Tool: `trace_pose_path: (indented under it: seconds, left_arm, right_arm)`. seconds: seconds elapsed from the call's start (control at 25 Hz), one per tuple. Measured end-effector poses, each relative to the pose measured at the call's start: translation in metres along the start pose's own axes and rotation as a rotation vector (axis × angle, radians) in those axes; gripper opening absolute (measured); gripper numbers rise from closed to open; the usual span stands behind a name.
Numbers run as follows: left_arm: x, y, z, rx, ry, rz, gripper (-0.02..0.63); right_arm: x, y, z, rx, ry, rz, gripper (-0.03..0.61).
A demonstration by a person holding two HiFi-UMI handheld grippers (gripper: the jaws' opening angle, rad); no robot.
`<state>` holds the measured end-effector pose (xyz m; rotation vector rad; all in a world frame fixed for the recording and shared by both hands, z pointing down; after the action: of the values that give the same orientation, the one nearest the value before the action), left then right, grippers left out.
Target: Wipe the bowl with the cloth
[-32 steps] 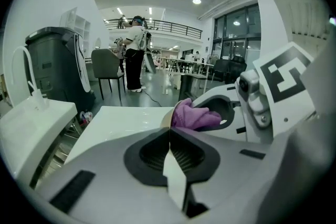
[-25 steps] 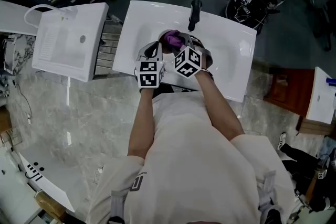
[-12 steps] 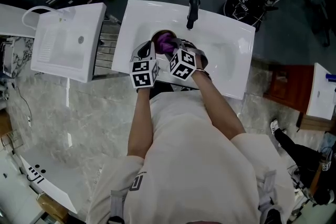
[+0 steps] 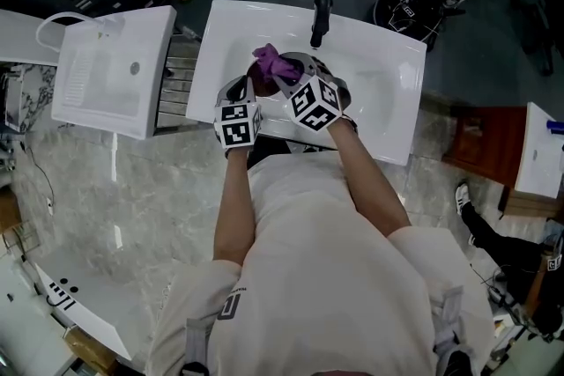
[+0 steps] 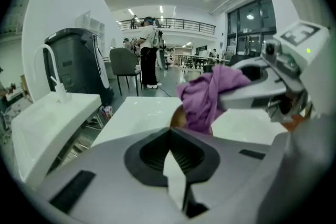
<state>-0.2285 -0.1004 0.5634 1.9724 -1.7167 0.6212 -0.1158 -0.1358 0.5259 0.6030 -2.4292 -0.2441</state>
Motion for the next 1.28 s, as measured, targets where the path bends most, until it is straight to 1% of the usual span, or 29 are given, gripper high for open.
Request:
trace_pose_path:
  seconds: [0.04, 0.12, 0.2, 0.28, 0.36, 0.44, 0.52, 0.64, 0.72, 0.8, 0.92, 1.04, 1.16, 1.28]
  left_arm:
    - [0.0, 0.002, -0.004, 0.027, 0.015, 0.011, 0.009]
    - [-0.002, -0.002, -0.009, 0.121, 0.024, 0.017, 0.009]
    - [-0.003, -0.014, -0.009, 0.259, 0.022, 0.001, 0.009]
    - [-0.001, -0.028, -0.007, 0.396, 0.022, -0.02, 0.008]
    - [0.001, -0.039, -0.006, 0.499, 0.018, -0.034, 0.009]
    - [0.001, -0.048, -0.005, 0.588, 0.007, -0.045, 0.008]
    - [0.002, -0.054, 0.001, 0.685, -0.014, -0.056, 0.009]
    - [0.0, -0.064, 0.01, 0.865, -0.052, -0.076, 0.008]
    - [-0.002, -0.067, 0.014, 0.983, -0.067, -0.09, 0.009]
    - [-0.006, -0.067, 0.015, 1.076, -0.075, -0.105, 0.009]
    - [-0.013, -0.066, 0.016, 1.173, -0.096, -0.118, 0.009]
    - [-0.016, -0.062, 0.015, 1.247, -0.11, -0.127, 0.009]
    - [-0.018, -0.058, 0.016, 1.282, -0.125, -0.129, 0.009]
    - [-0.021, -0.054, 0.022, 1.285, -0.151, -0.119, 0.009]
  right_arm:
    - [-0.004, -0.008, 0.0, 0.008, 0.002, -0.037, 0.124]
    - [-0.012, -0.024, -0.003, 0.047, 0.002, -0.087, 0.124]
    - [-0.02, -0.036, -0.005, 0.124, -0.028, -0.102, 0.124]
    - [-0.026, -0.047, -0.003, 0.22, -0.086, -0.117, 0.124]
    - [-0.031, -0.054, 0.001, 0.298, -0.15, -0.126, 0.124]
    - [-0.029, -0.054, 0.002, 0.337, -0.165, -0.086, 0.124]
    - [-0.02, -0.045, 0.0, 0.35, -0.144, -0.01, 0.124]
    - [-0.009, -0.025, -0.008, 0.343, -0.094, 0.093, 0.124]
    - [-0.004, -0.016, -0.013, 0.326, -0.062, 0.128, 0.124]
    - [-0.003, -0.014, -0.016, 0.315, -0.045, 0.142, 0.124]
    - [-0.005, -0.014, -0.017, 0.327, -0.045, 0.162, 0.124]
    - [-0.004, -0.012, -0.02, 0.317, -0.028, 0.173, 0.124]
    - [-0.003, -0.01, -0.023, 0.315, -0.017, 0.18, 0.124]
    - [-0.004, -0.012, -0.027, 0.325, -0.012, 0.181, 0.124]
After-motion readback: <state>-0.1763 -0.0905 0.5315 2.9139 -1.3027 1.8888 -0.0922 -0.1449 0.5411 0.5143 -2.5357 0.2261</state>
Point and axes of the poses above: the fingertips, and each gripper's own axes: x forward along the fingers, y to its left, z out of its top, the point moved 5 cm from there along -x, backward along the fingers, and after that the axes turned 6 degrees about -x, right-handed, at the moved point
